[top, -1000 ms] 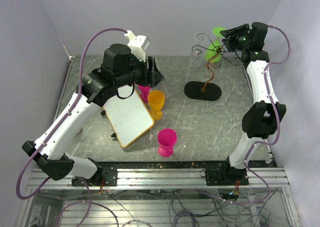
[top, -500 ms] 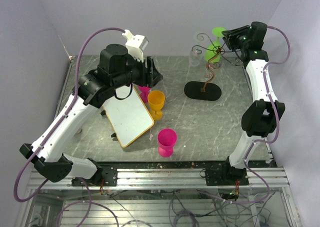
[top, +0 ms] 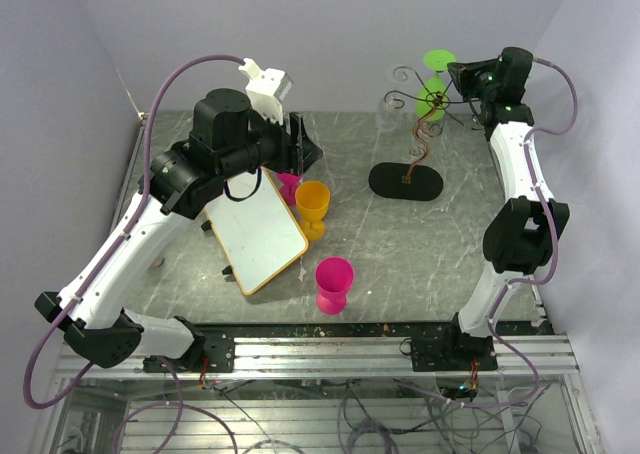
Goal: Take the wine glass off the wine glass rack
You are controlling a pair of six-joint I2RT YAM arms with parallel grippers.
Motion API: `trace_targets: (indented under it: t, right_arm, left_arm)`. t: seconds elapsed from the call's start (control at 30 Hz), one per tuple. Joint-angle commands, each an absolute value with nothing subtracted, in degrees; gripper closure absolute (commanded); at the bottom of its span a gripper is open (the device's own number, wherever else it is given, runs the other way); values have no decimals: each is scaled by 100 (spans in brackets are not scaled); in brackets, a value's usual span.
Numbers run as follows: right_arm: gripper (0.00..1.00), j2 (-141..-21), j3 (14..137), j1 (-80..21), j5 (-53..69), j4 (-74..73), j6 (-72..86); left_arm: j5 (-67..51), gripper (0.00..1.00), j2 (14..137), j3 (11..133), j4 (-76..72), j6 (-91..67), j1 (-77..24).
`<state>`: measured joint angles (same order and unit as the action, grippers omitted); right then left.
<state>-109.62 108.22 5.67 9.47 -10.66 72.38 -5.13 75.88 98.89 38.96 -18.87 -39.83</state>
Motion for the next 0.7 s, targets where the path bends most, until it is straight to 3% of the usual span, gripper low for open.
trace_targets:
  t: [0.0,0.67]
  right_arm:
    - [100,-10728,10554,686,778,-570,7675]
    - [100,-9720,9553,796,1151,-440,7610]
  left_arm:
    - [-397,34,7482,10040,3860,-1828,-3951]
    - [-459,33,7503,9957,3776,-1888,-3949]
